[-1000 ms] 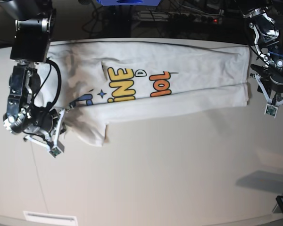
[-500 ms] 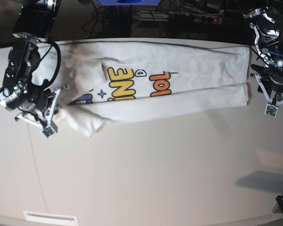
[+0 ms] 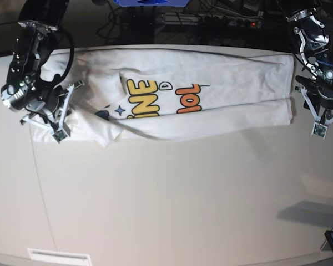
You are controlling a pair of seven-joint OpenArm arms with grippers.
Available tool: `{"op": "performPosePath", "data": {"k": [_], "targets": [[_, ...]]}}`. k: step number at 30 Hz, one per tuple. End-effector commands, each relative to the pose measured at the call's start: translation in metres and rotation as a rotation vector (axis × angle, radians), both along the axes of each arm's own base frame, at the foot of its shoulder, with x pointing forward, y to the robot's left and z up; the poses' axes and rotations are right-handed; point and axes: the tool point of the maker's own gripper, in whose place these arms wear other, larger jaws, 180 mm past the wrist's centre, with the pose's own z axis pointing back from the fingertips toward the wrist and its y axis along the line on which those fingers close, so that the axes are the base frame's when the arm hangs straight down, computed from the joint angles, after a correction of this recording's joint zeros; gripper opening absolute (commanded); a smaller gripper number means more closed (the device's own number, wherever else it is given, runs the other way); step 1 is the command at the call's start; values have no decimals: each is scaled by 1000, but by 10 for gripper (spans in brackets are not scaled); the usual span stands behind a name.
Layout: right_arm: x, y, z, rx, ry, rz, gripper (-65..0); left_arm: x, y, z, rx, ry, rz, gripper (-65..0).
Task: Fold the T-shirt properly
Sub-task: 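Fold the sleeve over the shirt body with the right gripper toward the collar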
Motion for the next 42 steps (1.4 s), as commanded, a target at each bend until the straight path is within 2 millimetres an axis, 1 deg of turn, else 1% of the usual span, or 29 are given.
{"op": "performPosePath", "data": {"k": [1,3,8,10,16,20,25,27,32,38,40,42], "targets": [[6,1,13,0,-53,10,-643,5,4,13,31,-30,-5,-346],[2,1,14,-6,-54,12,-643,6,2,12,30,-27,-12,-346],[-12,0,5,-7,-18,13,-643,14,-14,4,29,5,-76,-346],[-18,1,1,-4,-4,14,-643,15,-17,2,26,9,-87,-346],[-30,0,-6,-5,26,14,-643,15,-16,-1,21,17,-82,-346],[-30,-1,0,-19,14,19,-643,15,-15,-3,18,22,-79,-346],[-35,-1,-3,-21,26,20,-643,13,-12,-10,9,39,-69,-346],[-41,0,-6,-17,36,21,-643,12,-12,-12,6,45,-66,-346],[-43,0,-7,-16,40,22,-643,9,-8,-19,-5,65,-54,-346],[-45,2,-7,-3,25,23,-643,9,-8,-19,-5,65,-54,-346],[-49,-7,-8,-9,29,-6,-643,9,-8,-19,-5,63,-54,-346],[-49,-13,-7,-9,19,-26,-643,9,-8,-19,-5,63,-54,-346]]}}
